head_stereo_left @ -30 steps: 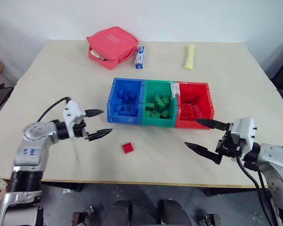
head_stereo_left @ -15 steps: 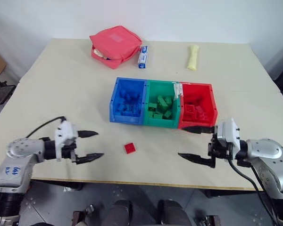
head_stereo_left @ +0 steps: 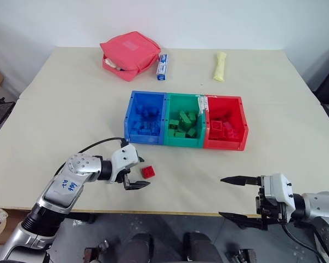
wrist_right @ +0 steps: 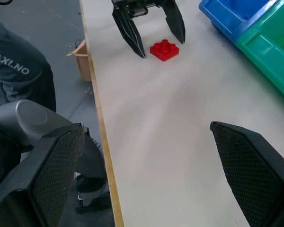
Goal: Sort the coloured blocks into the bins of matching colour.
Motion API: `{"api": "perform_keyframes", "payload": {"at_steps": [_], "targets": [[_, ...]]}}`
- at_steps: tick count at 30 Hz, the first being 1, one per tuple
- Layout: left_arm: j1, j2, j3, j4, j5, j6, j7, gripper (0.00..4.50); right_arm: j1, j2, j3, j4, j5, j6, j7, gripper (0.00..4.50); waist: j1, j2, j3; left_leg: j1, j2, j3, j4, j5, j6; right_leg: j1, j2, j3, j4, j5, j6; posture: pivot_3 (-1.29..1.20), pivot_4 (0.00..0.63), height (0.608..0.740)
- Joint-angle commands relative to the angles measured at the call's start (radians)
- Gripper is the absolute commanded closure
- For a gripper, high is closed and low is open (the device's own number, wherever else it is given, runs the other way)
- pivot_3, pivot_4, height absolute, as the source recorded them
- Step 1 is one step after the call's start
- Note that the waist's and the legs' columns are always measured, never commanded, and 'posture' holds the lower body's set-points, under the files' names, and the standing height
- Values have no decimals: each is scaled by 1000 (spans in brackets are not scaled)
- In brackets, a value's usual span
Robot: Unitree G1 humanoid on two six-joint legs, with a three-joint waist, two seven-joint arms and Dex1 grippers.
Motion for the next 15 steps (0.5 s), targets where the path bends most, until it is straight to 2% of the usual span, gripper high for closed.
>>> {"api": "perform_keyframes", "payload": {"at_steps": [1,8,10,12,15], "targets": [[-22,-15,-9,20,10,5,7,873,6,10,-40,-34,2,-17,-29,0,1,0,0,0,0,0,0,0,0,0,0,0,0,0,0,0,150,740],[-22,-17,-11,22,-11,0,-39,3040,56,4,-82,-50,11,-11,-51,0,1,0,0,0,0,0,-1,0,0,0,0,0,0,0,0,0,150,740],[-30,-62,31,18,-97,-95,-106,3063,67,13,-101,-52,11,-9,-71,0,1,0,0,0,0,0,0,0,0,0,0,0,0,0,0,0,150,740],[-71,-145,83,29,-157,-141,-85,3063,76,40,-136,-63,27,1,-120,0,6,0,0,0,0,0,0,0,0,0,0,-1,0,0,0,0,150,740],[-165,-245,109,102,-146,-189,-6,3063,106,113,-191,-102,60,19,-219,0,15,-1,0,-2,0,-1,4,0,0,0,0,-1,0,0,0,0,150,740]]}}
